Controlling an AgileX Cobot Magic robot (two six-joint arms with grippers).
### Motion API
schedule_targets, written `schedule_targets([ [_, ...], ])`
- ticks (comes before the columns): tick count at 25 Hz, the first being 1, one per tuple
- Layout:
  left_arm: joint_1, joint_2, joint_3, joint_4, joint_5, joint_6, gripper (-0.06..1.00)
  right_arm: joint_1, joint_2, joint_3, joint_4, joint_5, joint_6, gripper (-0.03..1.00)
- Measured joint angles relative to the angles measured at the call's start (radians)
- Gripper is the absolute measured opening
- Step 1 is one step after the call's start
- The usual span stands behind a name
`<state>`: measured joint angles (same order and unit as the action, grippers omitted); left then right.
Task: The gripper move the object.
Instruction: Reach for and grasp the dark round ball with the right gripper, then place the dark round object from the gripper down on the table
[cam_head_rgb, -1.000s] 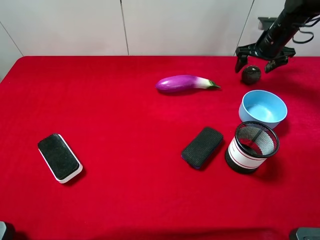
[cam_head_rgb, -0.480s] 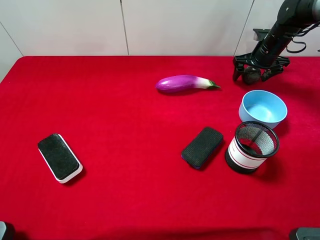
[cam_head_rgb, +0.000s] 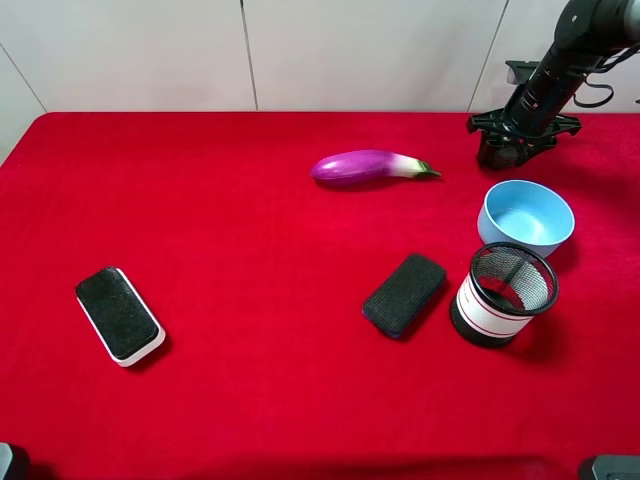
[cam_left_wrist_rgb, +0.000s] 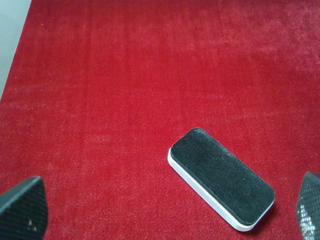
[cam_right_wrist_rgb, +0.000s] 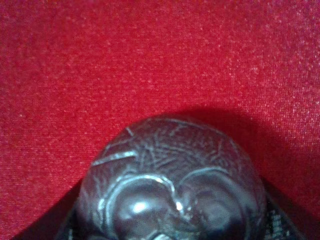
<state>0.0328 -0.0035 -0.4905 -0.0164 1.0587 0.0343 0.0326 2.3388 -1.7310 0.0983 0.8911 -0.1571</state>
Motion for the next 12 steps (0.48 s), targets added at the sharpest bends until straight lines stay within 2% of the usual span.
schedule_targets([
  [8,0.000,0.000,0.000,0.000,0.000,0.000,0.99,0.000,0.000,-0.001,-0.002,0.005,0.000,0.44],
  [12,0.000,0.000,0.000,0.000,0.000,0.000,0.99,0.000,-0.004,-0.001,-0.002,0.043,0.000,0.44],
])
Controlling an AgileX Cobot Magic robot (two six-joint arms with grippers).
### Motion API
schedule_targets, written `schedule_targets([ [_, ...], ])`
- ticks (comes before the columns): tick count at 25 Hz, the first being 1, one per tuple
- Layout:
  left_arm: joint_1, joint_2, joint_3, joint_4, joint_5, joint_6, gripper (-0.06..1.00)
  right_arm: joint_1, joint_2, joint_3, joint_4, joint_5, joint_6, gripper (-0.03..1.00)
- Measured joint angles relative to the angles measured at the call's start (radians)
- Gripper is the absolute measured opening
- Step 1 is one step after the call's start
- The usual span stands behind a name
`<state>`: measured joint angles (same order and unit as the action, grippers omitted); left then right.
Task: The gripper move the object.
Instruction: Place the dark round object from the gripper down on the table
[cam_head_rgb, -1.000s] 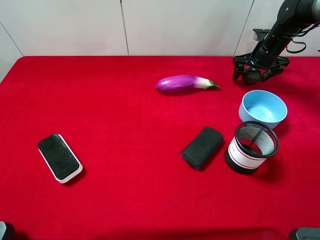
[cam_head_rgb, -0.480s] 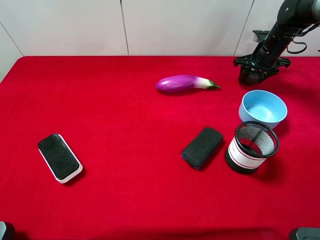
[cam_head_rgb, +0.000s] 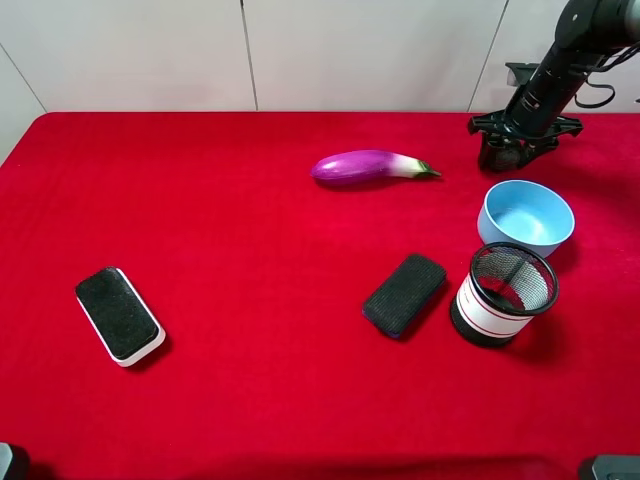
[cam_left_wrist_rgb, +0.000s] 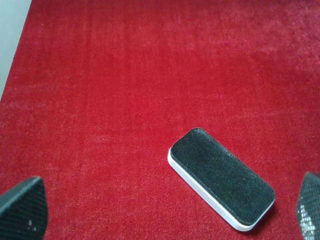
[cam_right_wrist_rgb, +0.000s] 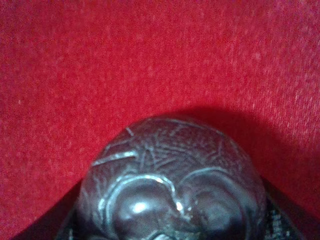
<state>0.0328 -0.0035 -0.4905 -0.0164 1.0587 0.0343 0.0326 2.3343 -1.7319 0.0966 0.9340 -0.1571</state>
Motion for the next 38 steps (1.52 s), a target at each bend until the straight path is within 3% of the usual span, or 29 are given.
schedule_targets([
  [19,0.000,0.000,0.000,0.000,0.000,0.000,0.99,0.023,-0.190,-0.003,0.014,0.144,0.022,0.44],
  [27,0.000,0.000,0.000,0.000,0.000,0.000,0.99,0.118,-0.248,-0.003,0.022,0.197,0.022,0.44],
  [38,0.000,0.000,0.000,0.000,0.000,0.000,0.99,0.341,-0.315,-0.004,0.023,0.247,0.033,0.44],
])
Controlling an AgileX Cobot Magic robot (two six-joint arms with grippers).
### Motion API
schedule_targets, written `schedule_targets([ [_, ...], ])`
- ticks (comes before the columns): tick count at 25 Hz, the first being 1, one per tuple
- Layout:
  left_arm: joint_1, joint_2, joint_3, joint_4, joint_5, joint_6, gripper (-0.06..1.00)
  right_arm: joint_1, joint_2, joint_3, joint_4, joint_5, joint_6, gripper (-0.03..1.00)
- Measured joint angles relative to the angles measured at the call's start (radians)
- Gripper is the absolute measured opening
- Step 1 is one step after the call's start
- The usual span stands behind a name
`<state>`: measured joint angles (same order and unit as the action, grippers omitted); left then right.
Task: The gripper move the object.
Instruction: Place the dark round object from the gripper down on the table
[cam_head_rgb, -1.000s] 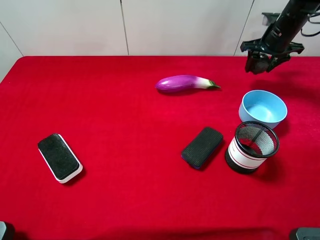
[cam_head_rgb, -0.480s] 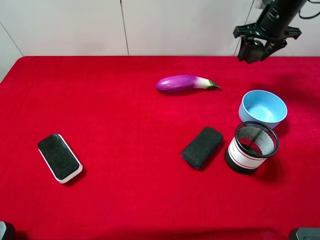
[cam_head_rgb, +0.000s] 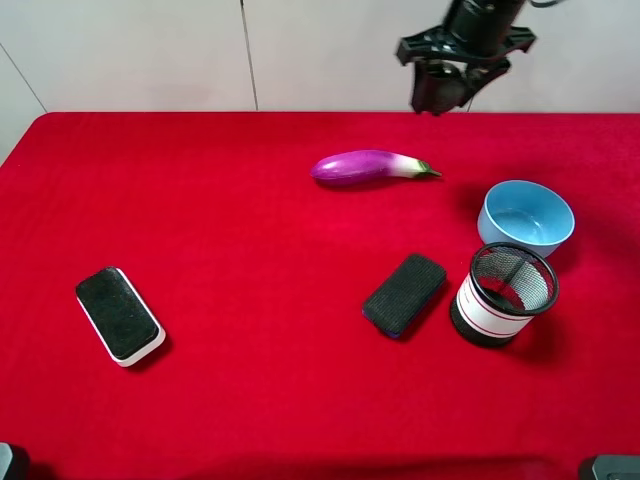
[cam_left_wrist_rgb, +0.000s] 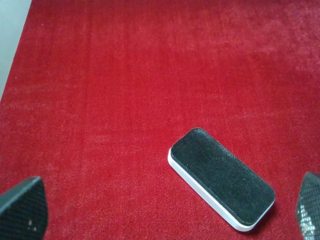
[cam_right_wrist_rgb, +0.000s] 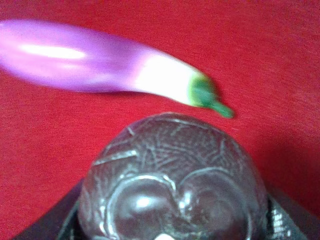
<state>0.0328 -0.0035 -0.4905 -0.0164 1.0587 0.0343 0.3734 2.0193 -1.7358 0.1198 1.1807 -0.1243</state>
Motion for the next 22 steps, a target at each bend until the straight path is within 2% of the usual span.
schedule_targets([
  [16,0.000,0.000,0.000,0.000,0.000,-0.001,0.99,0.360,-0.013,0.000,0.000,0.021,0.047,0.44],
  [22,0.000,0.000,0.000,0.000,0.000,-0.001,0.99,0.466,-0.013,0.000,0.000,-0.023,0.062,0.44],
])
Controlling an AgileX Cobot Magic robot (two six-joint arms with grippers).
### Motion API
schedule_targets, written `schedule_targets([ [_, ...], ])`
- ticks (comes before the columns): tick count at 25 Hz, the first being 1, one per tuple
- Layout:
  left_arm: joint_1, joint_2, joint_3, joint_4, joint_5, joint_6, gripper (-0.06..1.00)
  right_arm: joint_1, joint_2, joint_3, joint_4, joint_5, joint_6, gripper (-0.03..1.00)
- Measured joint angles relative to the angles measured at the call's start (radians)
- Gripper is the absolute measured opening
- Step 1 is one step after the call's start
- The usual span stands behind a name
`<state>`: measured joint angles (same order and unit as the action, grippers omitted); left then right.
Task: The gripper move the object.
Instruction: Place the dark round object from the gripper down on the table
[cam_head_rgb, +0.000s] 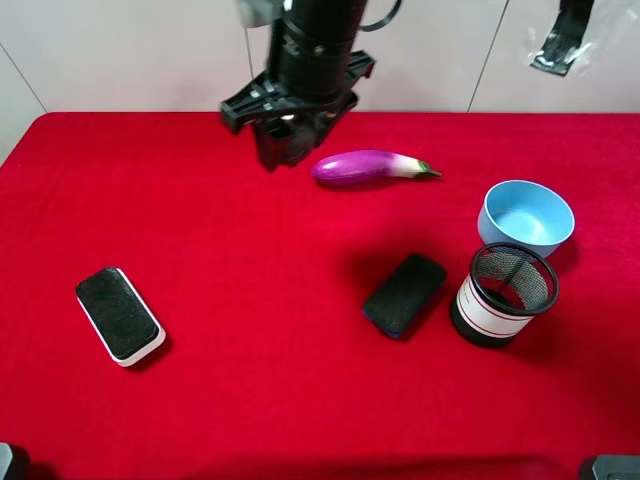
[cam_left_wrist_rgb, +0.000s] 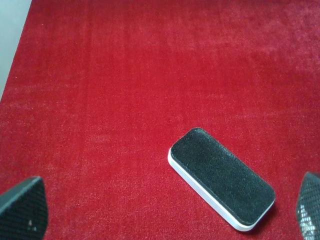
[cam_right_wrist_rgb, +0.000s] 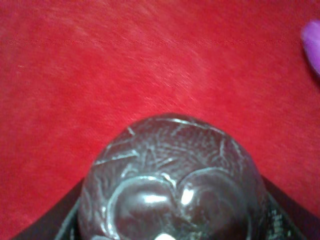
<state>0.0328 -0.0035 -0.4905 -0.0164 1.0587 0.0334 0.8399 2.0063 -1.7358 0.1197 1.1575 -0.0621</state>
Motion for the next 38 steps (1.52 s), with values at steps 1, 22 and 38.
schedule_targets([
  [1,0.000,0.000,0.000,0.000,0.000,0.000,0.99,0.015,0.000,0.000,0.001,-0.007,0.004,0.44],
  [22,0.000,0.000,0.000,0.000,0.000,0.000,0.99,0.157,0.264,-0.237,0.023,-0.041,0.013,0.44],
  [38,0.000,0.000,0.000,0.000,0.000,0.000,0.99,0.194,0.400,-0.253,0.099,-0.138,-0.008,0.44],
])
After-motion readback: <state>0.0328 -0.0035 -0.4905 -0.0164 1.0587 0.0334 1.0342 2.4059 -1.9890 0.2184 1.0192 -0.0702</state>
